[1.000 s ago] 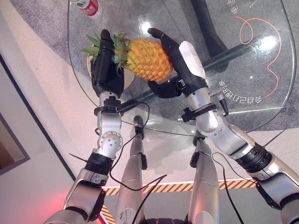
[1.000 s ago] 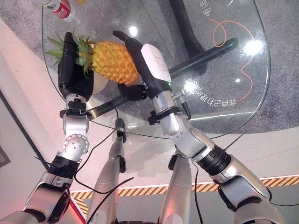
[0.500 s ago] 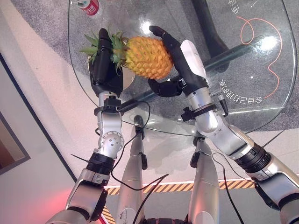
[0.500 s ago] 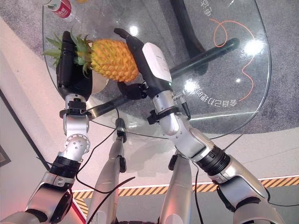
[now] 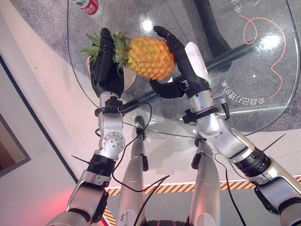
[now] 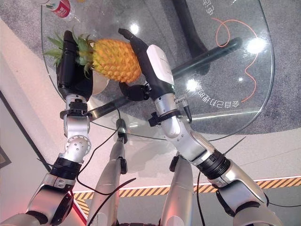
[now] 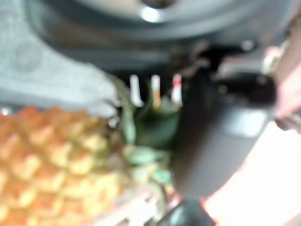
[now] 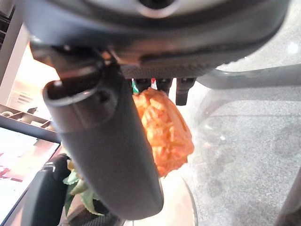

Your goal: Pick up the fruit to the plate

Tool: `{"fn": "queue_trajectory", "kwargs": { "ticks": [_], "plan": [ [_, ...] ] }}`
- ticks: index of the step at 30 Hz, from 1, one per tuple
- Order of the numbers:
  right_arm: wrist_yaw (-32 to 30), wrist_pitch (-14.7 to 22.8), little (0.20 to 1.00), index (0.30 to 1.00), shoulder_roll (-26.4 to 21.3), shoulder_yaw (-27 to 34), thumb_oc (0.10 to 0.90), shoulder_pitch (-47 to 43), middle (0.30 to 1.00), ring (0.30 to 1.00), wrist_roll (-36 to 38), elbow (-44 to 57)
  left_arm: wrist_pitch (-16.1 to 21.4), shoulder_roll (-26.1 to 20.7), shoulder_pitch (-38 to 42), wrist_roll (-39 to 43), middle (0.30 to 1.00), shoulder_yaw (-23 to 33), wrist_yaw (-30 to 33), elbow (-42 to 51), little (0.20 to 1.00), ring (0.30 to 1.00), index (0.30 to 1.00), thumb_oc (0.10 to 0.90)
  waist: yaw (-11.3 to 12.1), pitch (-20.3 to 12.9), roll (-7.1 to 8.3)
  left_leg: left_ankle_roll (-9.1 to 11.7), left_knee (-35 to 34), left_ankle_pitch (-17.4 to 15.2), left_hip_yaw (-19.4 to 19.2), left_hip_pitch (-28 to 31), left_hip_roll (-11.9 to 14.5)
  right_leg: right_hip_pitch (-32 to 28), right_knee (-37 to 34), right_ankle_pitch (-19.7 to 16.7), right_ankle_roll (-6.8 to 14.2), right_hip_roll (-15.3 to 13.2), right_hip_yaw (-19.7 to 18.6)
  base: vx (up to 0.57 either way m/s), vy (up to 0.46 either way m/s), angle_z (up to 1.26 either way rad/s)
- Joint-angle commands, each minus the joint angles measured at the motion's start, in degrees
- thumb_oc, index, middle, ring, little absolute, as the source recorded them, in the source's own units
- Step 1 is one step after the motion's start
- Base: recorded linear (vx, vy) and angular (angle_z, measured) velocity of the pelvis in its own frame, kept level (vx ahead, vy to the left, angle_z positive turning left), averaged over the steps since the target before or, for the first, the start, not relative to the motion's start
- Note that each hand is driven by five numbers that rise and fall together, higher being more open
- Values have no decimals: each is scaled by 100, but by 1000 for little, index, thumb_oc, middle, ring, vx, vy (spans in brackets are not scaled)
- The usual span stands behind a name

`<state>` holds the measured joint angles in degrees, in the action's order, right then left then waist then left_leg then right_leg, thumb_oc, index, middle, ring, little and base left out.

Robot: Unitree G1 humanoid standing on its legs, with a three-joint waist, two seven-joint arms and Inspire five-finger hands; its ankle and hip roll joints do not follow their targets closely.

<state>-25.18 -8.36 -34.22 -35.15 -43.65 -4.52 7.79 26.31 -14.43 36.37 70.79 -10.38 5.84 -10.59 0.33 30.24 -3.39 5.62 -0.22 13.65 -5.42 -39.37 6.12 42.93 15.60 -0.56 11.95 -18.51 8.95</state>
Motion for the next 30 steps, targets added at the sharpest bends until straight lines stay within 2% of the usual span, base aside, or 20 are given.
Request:
{"fn": "queue_trajectory", "kwargs": {
  "ticks": [1,12,30],
  "plan": [
    [-494,699,900,900,-39,683,800,-609,900,900,-314,765,413,-175,578,-538,300,40,-240,821,200,300,300,100,113,-45,17,244,161,-347,-42,265,261,-341,-819,-952,152,-149,407,0,0,0],
    [-762,829,900,900,-121,926,800,-426,900,900,-283,753,527,-225,536,-572,300,152,-137,837,200,300,300,100,78,-45,30,249,165,-352,-47,257,291,-312,-797,-945,159,-152,385,0,0,0],
    [-976,1005,900,900,-94,1246,800,-172,900,900,-351,633,985,-146,442,-715,300,459,272,913,200,300,300,100,58,-45,60,260,101,-381,-63,366,314,-397,-804,-891,165,-139,391,0,0,0]
  ]
}}
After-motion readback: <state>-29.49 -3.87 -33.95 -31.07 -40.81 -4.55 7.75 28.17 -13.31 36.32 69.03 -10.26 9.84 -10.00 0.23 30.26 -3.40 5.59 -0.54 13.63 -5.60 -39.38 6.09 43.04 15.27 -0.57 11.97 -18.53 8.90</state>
